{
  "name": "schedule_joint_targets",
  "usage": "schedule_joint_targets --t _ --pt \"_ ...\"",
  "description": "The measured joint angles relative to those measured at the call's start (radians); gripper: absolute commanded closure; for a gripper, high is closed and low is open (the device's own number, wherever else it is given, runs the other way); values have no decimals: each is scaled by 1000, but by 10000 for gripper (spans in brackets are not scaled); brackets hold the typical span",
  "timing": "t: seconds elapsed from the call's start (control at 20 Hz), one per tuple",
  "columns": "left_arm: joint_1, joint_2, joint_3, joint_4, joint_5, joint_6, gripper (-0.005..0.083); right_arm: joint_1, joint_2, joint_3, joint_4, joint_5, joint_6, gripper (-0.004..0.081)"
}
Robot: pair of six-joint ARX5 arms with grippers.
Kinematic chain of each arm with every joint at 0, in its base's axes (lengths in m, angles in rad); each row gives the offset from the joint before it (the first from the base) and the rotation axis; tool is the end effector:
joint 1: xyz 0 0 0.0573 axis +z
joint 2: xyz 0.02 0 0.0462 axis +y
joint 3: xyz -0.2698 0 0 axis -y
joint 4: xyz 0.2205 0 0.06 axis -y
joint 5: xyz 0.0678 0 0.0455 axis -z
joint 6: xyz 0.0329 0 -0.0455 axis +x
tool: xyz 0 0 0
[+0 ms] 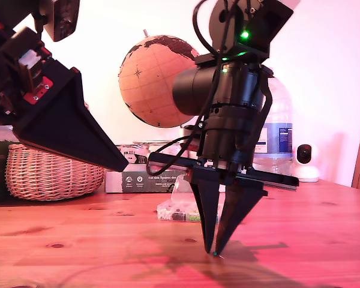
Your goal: Sort the loose pins on the table into their correct compartments
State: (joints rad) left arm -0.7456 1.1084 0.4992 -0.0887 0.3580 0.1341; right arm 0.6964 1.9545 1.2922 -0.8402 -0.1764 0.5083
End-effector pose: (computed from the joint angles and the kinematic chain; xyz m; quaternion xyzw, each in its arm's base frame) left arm 0.1320 -0.1376 0.2046 0.1193 0.3018 -0.5140 0.7940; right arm 0.2561 0.2216 0.1654 -0.0033 0.7161 0.1331 0.6852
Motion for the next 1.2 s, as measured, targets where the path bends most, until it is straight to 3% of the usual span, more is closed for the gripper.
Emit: schedule_joint_targets --t 0.4,0.8,1.2 --pt "0 0 0 0 0 0 797 1 0 0 -6 -1 -28 695" --pt "0 0 0 0 0 0 797 6 0 0 17 2 -35 783" --pt "0 0 0 0 0 0 797 6 0 0 18 2 -40 783"
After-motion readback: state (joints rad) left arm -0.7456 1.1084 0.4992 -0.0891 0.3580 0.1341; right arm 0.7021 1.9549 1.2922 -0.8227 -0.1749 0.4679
